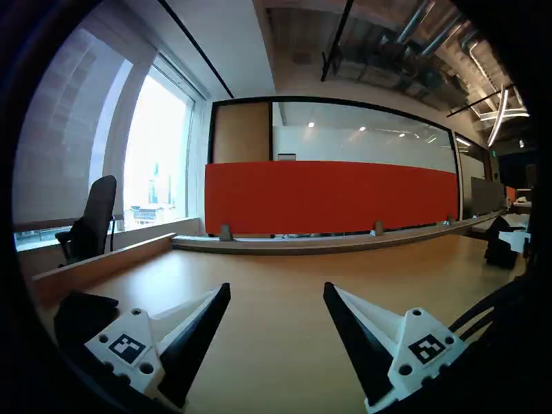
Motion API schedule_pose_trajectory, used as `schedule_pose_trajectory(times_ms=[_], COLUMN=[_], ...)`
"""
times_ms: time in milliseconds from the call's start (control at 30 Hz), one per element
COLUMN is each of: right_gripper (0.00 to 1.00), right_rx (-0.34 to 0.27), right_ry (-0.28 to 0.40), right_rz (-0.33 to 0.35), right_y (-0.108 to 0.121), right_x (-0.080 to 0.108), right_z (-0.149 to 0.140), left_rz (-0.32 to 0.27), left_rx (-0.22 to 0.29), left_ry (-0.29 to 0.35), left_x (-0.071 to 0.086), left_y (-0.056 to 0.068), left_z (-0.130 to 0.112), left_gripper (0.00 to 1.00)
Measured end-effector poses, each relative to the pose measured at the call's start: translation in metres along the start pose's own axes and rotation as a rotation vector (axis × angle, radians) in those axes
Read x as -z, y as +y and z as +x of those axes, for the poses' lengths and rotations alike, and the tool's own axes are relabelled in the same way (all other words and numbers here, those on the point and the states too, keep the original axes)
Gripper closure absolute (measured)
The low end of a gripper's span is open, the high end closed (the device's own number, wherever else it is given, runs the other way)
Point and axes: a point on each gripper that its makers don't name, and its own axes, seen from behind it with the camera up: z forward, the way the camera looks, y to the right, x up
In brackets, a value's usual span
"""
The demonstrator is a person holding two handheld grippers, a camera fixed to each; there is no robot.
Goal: Fold towel
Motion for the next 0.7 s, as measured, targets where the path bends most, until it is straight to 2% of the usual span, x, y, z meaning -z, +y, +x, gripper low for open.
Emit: schedule_pose_trajectory(times_ms=[700], right_gripper=[0.00], right_rx=[0.000], right_ry=[0.000], right_rz=[0.000], right_y=[-0.0001], right_x=[-0.0004], right_z=[0.0010], left_rz=[-0.001], left_rx=[0.002], left_ry=[-0.001], left_x=[-0.0004], left_y=[-0.0020], left_z=[0.0008], left_gripper=[0.00])
